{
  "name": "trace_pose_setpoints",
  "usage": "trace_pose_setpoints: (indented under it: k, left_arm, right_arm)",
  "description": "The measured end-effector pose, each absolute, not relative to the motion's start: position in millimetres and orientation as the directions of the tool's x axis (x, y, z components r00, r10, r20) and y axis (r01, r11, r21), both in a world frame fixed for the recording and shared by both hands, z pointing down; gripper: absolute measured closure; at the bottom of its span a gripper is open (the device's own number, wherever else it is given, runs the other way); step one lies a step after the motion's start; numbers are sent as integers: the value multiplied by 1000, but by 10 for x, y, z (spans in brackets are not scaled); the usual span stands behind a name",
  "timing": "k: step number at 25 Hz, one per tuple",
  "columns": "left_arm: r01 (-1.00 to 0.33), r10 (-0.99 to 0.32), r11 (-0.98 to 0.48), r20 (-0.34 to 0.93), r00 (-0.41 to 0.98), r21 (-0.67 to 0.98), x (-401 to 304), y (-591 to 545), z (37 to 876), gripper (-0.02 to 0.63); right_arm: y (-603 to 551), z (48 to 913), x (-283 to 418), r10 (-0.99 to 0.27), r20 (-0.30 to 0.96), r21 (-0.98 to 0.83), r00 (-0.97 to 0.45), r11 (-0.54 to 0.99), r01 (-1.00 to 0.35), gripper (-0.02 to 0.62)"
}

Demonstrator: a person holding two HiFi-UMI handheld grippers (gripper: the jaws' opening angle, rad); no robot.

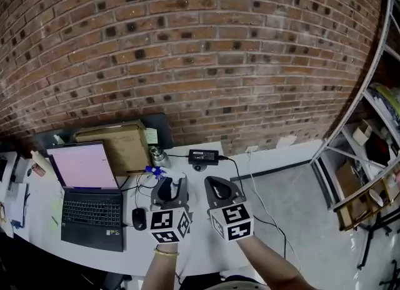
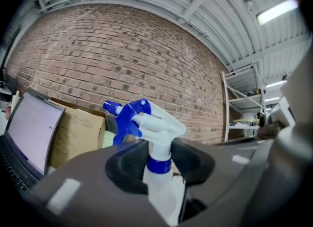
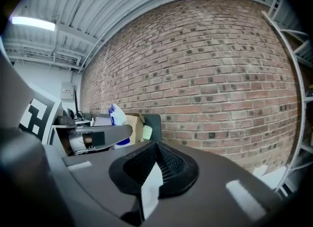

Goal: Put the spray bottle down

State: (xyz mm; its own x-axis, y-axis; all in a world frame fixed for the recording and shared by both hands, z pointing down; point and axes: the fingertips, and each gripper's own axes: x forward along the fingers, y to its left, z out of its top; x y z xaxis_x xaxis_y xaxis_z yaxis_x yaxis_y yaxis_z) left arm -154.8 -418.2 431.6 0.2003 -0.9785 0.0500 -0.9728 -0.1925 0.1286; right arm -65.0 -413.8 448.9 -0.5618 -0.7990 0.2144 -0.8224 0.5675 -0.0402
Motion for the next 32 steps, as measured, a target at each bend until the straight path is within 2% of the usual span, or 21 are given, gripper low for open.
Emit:
trace_pose_setpoints:
  k: [11, 14, 17, 32]
  left_arm:
    - [-965, -971, -227, 49, 235, 132, -1496, -4327, 4372, 465]
    - [-962, -967, -236, 66, 247, 138, -1481, -4341, 4401, 419]
    - [-964, -966, -235, 78, 245, 121, -1461, -4332, 4424, 407]
    - [-974, -978, -182, 82, 193, 132, -1480, -3943, 4393, 400]
  right_arm:
    - [-4217, 4725, -640, -801, 251, -69, -544, 546, -835, 597]
    - [-4193, 4757, -637, -798, 259, -73, -544, 546, -835, 597]
    - [-4173, 4769, -623, -799, 261, -72, -541, 543, -837, 597]
    - [-3831, 4736, -582, -785, 254, -70, -565, 568, -820, 597]
